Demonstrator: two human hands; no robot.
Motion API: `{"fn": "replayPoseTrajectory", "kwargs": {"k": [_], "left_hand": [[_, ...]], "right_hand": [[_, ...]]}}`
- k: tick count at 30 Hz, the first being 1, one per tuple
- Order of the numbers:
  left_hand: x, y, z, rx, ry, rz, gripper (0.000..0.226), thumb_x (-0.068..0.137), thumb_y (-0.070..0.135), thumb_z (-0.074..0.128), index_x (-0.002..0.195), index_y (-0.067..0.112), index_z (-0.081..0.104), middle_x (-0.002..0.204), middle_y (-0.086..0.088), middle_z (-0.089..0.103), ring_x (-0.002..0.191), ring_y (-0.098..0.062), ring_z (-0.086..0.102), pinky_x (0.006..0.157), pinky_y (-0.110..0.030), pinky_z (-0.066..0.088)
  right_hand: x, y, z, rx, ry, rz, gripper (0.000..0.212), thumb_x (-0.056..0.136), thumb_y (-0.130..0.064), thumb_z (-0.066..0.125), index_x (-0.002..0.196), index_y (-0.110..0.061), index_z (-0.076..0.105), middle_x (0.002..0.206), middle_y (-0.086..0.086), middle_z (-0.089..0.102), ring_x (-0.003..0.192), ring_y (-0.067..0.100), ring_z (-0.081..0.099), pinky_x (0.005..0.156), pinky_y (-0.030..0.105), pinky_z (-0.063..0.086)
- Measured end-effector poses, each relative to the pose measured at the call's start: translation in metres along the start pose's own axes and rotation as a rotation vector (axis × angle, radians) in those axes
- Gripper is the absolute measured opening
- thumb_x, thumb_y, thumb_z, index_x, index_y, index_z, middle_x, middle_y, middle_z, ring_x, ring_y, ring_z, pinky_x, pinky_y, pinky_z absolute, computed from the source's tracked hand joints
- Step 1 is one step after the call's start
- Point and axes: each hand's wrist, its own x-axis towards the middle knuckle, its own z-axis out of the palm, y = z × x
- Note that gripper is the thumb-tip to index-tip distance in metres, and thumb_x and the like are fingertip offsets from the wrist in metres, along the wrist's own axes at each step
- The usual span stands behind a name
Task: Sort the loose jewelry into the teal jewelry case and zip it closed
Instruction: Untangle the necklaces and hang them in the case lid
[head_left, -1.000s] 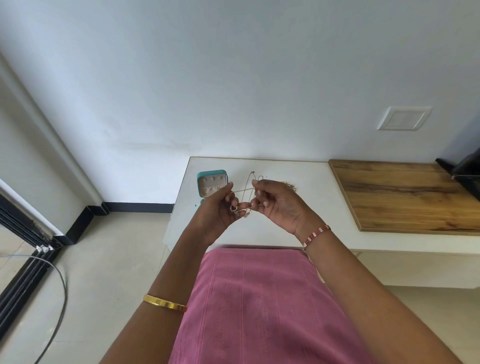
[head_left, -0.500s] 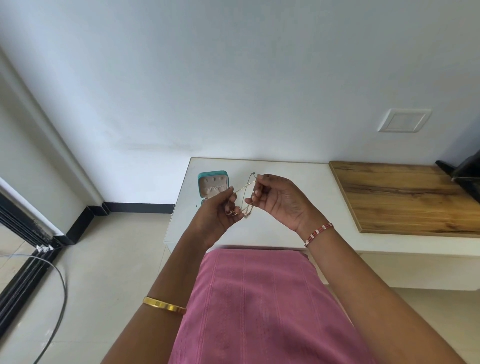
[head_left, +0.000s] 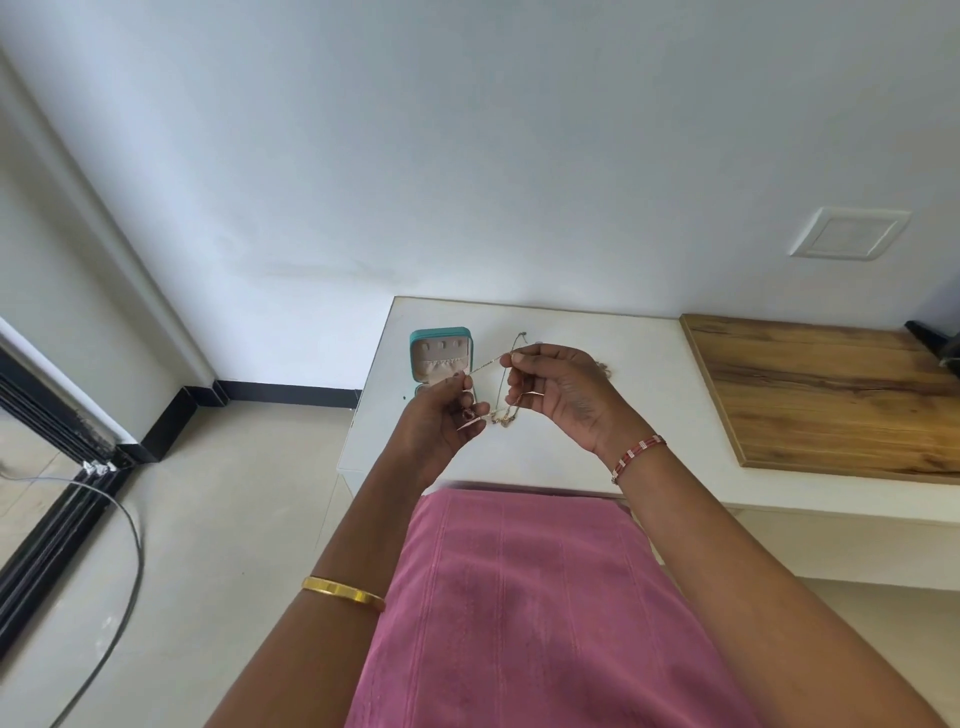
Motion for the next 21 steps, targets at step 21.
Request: {"fn": "replayPoseTrajectory", "kwargs": {"k": [21], "left_hand": [[0.118,0.001,-0.052,0.543,0.612,0.266,0.015,0.092,0.012,0.050,0.093,0.014,0.064,0.077,-0.001,0.064,0.072,-0.016,0.059,0.077,-0.032,0.052]], "right_hand": [[0.122,0.037,-0.008,-0.542,0.091,0.081,0.006,0.084,-0.004,0.062,0.081,-0.003,0.067,0.062,0.007,0.061,0.048,0.008,0.052,0.053,0.018,0.047]]}}
